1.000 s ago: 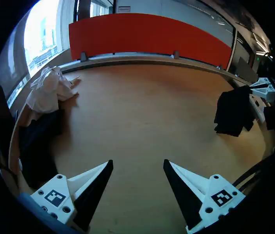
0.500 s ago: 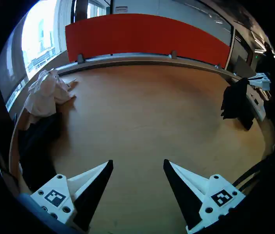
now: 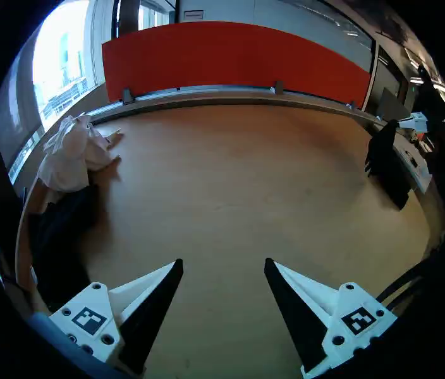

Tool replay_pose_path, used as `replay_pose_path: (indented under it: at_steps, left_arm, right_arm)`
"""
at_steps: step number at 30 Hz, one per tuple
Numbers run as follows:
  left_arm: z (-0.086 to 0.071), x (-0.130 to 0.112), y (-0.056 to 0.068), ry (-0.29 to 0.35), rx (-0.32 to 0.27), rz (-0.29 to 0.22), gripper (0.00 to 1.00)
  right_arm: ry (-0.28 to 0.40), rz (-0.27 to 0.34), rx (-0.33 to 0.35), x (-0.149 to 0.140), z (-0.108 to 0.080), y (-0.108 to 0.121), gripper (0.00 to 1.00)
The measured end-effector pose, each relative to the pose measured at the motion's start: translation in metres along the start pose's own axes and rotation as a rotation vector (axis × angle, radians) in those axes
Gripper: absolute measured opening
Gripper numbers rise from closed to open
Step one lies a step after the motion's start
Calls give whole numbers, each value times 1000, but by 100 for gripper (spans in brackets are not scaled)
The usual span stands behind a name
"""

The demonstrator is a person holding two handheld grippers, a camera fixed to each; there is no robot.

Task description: Fold towel

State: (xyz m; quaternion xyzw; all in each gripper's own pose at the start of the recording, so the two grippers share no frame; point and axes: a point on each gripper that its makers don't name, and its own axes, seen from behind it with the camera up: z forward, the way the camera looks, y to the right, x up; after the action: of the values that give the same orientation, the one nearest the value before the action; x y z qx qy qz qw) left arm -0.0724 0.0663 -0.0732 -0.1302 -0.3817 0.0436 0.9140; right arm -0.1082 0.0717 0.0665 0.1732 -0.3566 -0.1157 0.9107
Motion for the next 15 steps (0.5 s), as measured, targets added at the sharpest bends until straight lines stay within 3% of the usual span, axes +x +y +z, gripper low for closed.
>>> replay_pose_path:
  at_steps: [15]
  left_arm:
    - [0,0,1,-6,1,7,96]
  right_arm:
    - [-33,61,-134,8,-7,88,6]
